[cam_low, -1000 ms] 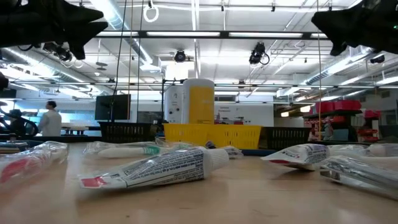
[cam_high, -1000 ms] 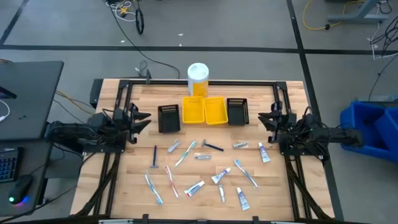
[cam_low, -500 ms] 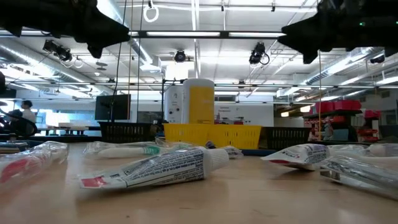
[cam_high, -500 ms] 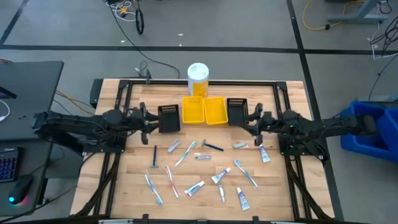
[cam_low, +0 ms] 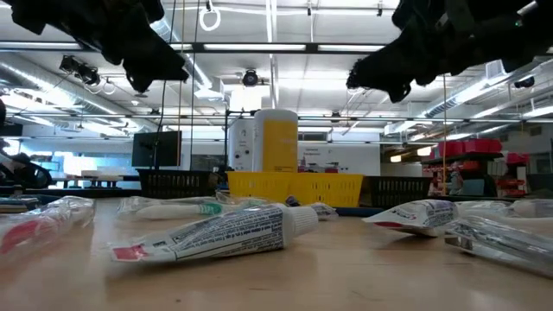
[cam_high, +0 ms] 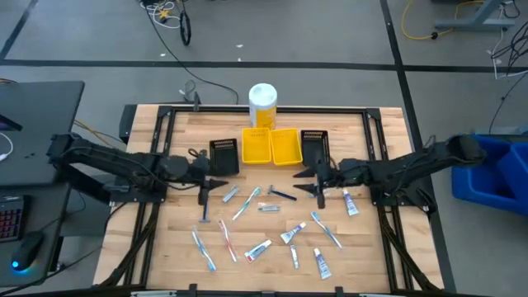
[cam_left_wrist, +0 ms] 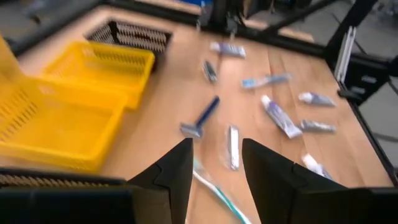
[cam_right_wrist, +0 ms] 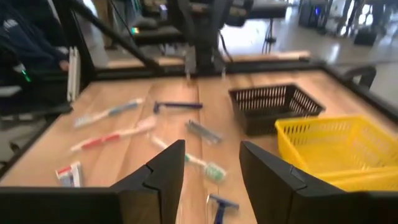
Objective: Pick & Place Travel size toiletries
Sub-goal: Put the silver nail cutter into the left black bin
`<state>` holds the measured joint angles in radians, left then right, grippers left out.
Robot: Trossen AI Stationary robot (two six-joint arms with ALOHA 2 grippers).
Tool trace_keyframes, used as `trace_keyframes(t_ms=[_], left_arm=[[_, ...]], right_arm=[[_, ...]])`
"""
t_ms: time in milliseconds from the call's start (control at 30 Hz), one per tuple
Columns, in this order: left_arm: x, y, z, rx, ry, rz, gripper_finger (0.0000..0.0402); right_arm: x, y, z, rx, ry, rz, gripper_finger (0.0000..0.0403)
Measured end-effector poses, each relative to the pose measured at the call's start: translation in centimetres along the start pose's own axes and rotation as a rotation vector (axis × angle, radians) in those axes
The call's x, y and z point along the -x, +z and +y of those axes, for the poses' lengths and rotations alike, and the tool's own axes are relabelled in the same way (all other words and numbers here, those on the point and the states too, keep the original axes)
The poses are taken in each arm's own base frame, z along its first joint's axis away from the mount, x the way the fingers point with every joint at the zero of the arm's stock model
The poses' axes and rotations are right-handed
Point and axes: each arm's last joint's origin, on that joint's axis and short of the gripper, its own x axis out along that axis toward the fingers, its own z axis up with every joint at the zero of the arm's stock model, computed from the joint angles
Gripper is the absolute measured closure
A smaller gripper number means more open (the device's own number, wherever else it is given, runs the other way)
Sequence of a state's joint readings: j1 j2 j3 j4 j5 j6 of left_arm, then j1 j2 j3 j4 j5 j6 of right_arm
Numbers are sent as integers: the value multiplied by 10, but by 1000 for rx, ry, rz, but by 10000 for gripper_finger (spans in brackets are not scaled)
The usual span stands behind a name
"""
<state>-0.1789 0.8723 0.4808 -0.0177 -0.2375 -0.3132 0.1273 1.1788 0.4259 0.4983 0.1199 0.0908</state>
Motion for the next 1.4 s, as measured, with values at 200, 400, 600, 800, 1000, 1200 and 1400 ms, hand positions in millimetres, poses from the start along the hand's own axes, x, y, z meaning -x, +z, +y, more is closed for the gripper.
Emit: trace_keyframes(t_ms=[200,400,600,800,1000,1200,1400], left_arm=[[-18,-22,-17,47,-16,138,253],[-36,-47,-26,96,52,257,253],[-51,-73,-31,49,163,346,253],[-61,-88,-28,112,260,376,253],[-66,-97,-27,125,290,413,253],[-69,-104,-26,119,302,447,253],[-69,-105,-25,103,302,464,284]], right_arm=[[-13,-16,5,-17,6,88,245],[-16,-20,3,-11,-60,102,250],[-16,-20,2,-9,-75,100,248],[-16,-20,2,-10,-75,100,251],[-16,-20,2,-10,-73,100,258],[-16,-20,2,-10,-73,100,257],[-16,-20,2,-10,-73,100,260]])
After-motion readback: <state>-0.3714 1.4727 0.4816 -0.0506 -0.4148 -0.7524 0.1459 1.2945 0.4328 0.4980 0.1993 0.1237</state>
